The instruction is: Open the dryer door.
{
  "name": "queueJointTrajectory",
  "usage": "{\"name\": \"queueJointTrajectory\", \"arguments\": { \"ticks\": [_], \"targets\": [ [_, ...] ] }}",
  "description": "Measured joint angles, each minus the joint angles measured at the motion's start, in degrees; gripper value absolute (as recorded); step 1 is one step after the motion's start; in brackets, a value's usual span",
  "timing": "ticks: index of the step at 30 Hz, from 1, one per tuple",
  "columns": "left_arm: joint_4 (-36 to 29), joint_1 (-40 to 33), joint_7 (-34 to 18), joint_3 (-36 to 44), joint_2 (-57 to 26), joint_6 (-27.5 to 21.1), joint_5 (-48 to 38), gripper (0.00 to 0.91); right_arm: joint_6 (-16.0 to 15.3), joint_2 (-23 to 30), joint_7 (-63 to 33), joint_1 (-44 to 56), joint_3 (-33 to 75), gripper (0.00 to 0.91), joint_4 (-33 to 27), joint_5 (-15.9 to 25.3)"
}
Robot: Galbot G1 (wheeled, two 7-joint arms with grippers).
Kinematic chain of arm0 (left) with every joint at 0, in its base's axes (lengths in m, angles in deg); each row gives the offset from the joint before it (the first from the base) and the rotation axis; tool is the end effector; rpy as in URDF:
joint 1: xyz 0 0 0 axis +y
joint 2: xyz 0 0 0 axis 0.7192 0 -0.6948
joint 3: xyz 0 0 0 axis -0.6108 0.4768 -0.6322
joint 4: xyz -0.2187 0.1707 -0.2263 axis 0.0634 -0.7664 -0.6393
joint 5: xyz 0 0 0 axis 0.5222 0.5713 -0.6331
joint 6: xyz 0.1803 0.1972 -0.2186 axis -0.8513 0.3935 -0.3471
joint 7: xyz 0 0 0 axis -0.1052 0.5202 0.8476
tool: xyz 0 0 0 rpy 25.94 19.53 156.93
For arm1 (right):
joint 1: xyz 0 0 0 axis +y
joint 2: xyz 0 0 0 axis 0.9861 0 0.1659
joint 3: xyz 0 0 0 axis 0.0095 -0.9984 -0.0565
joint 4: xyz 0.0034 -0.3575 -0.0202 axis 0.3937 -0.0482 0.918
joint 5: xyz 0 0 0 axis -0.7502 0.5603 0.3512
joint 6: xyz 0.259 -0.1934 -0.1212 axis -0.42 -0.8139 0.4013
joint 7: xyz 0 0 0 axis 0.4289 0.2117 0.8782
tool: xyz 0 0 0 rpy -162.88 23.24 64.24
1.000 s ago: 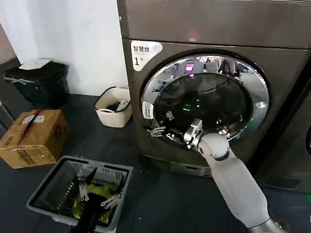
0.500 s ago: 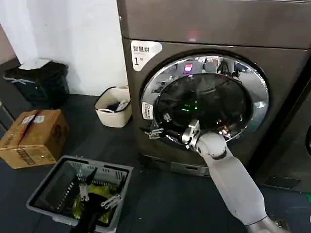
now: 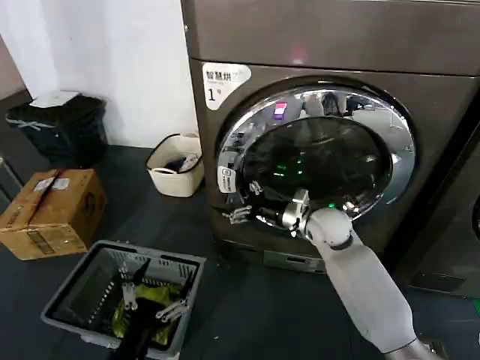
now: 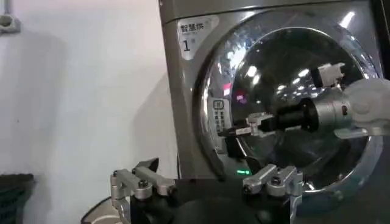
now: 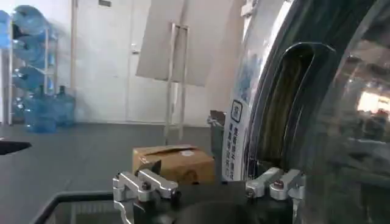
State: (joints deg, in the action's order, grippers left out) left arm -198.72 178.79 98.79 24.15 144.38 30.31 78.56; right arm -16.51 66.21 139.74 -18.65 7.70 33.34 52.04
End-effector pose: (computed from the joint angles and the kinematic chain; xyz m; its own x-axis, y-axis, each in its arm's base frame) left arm 0.1034 0.0411 -0.2792 -0.9647 0.2124 -0.1556 0.1954 0.9737 0.1176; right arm 0.4648 0.0058 -0.2056 -0.2921 -0.9560 0.0255 -0.9497 0.2868 -0.1254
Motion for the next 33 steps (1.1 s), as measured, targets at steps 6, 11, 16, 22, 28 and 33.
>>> {"name": "queueJointTrajectory", "arguments": {
  "ticks": [6, 11, 16, 22, 28, 33],
  "targets": [
    [-1.0, -0.3, 0.2, -0.7, -0.3, -3.3, -0.3, 0.907, 0.0, -0.7, 2.6, 1.0, 0.6, 0.907, 0.9, 0.0],
    [-1.3, -0.4, 0.1, -0.9, -0.4, -4.3, -0.2, 0.907, -0.4, -1.3, 5.1, 1.8, 1.1, 0.907, 1.6, -0.1],
    [-1.4, -0.5, 0.7, -1.6, -0.4, -3.7, -0.6, 0.907, -0.6, -1.9, 7.9, 2.8, 1.7, 0.907, 2.3, -0.8],
    [-1.7, -0.8, 2.0, -3.6, -0.6, -3.7, -2.6, 0.907, -2.0, -2.2, 8.8, 3.9, 2.3, 0.907, 2.9, -2.1],
    [-1.2, -1.7, 3.7, -6.2, -0.5, -3.9, -4.8, 0.907, -2.0, -2.5, 10.8, 4.7, 2.7, 0.907, 3.2, -2.2],
    [-0.3, -3.1, 4.3, -9.0, -0.8, -4.6, -8.6, 0.907, -1.9, -2.9, 12.9, 5.7, 3.4, 0.907, 3.7, -2.2]
  ]
}}
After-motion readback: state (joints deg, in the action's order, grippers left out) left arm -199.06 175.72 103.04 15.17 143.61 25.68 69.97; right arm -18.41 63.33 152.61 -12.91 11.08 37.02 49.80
